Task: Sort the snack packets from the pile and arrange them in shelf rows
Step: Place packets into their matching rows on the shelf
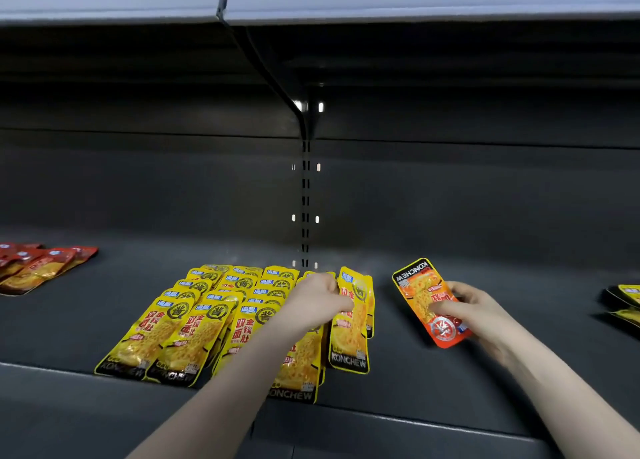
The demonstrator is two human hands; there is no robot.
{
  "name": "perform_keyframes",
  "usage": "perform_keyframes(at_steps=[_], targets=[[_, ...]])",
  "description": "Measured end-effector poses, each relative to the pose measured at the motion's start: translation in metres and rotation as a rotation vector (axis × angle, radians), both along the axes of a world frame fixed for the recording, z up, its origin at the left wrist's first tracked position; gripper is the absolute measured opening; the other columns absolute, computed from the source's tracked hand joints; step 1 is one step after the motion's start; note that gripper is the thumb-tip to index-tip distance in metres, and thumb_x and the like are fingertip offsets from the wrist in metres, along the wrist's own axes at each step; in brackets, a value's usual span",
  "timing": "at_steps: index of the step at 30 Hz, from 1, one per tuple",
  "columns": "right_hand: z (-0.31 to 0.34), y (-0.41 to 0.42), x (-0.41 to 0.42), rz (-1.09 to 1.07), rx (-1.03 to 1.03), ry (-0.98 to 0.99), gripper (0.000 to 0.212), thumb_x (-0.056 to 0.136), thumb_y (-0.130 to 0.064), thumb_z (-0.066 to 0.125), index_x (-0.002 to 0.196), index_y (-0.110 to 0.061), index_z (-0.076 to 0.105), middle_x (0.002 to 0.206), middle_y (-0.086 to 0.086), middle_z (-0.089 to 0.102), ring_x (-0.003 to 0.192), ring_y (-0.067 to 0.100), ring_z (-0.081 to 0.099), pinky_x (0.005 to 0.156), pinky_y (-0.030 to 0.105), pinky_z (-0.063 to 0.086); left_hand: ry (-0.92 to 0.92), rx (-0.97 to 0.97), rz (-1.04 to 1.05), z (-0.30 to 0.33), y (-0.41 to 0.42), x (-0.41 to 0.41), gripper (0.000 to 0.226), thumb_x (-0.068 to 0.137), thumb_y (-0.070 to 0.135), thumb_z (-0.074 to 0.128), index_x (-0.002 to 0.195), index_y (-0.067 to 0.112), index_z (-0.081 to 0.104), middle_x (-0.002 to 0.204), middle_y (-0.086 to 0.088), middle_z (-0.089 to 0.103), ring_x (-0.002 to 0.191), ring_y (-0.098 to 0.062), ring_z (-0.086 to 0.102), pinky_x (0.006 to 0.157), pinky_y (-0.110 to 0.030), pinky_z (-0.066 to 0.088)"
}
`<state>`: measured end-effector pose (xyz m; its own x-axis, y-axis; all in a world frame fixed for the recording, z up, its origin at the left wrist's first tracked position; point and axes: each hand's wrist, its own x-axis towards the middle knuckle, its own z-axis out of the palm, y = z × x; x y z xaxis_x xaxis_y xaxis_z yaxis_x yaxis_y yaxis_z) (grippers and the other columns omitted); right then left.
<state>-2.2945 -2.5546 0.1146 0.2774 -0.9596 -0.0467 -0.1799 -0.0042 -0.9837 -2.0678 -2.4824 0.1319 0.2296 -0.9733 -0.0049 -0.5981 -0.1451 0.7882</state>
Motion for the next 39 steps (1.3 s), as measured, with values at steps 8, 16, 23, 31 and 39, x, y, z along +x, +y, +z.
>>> perform_keyframes(at_steps=[8,16,23,31,39], targets=[[-0.010,-0.011,-0.007,-0.011,0.033,-0.025,0.022,0.081,0.003,0.063,0.101,-0.008,0.065,0.086,0.013,0.071,0.065,0.023,0.066,0.055,0.027,0.051,-0.604,-0.011,0.171,-0.016,-0.013,-0.018,0.022,0.089,0.036,0.051,0.082,0.015,0.055,0.091,-0.002,0.056,0.098,-0.024,0.047,0.087,-0.034,0.037],[-0.011,-0.011,-0.003,0.014,-0.008,0.005,0.023,0.080,0.004,0.064,0.099,-0.008,0.065,0.091,0.015,0.071,0.071,0.026,0.068,0.065,0.031,0.053,-0.981,0.009,0.269,-0.035,-0.022,-0.020,0.048,0.097,0.048,0.034,0.122,0.013,0.056,0.124,-0.006,0.049,0.117,-0.026,0.039,0.096,-0.038,0.030],[-0.010,-0.009,-0.003,0.019,-0.006,0.015,0.022,0.080,0.005,0.064,0.100,-0.005,0.064,0.093,0.014,0.070,0.072,0.025,0.067,0.064,0.029,0.053,-0.856,-0.174,-0.090,-0.029,-0.021,-0.001,0.054,0.089,0.040,0.053,0.140,0.027,0.039,0.145,0.005,0.036,0.133,-0.019,0.028,0.107,-0.032,0.025],[-0.010,-0.009,-0.003,0.031,0.000,0.015,0.023,0.080,0.004,0.064,0.101,-0.005,0.064,0.095,0.016,0.071,0.073,0.026,0.067,0.064,0.029,0.053,-0.857,0.128,-0.528,-0.010,-0.025,0.022,0.085,0.078,0.058,0.065,0.148,0.035,0.024,0.158,0.012,0.013,0.147,-0.011,0.003,0.118,-0.035,0.004],[-0.011,-0.010,-0.003,0.034,-0.005,0.019,0.022,0.080,0.004,0.065,0.100,-0.006,0.064,0.093,0.014,0.071,0.072,0.025,0.068,0.064,0.029,0.053,-0.832,0.104,-0.539,-0.019,-0.033,0.026,0.080,0.082,0.057,0.060,0.149,0.037,0.021,0.159,0.012,0.009,0.147,-0.011,0.002,0.118,-0.036,0.005]])
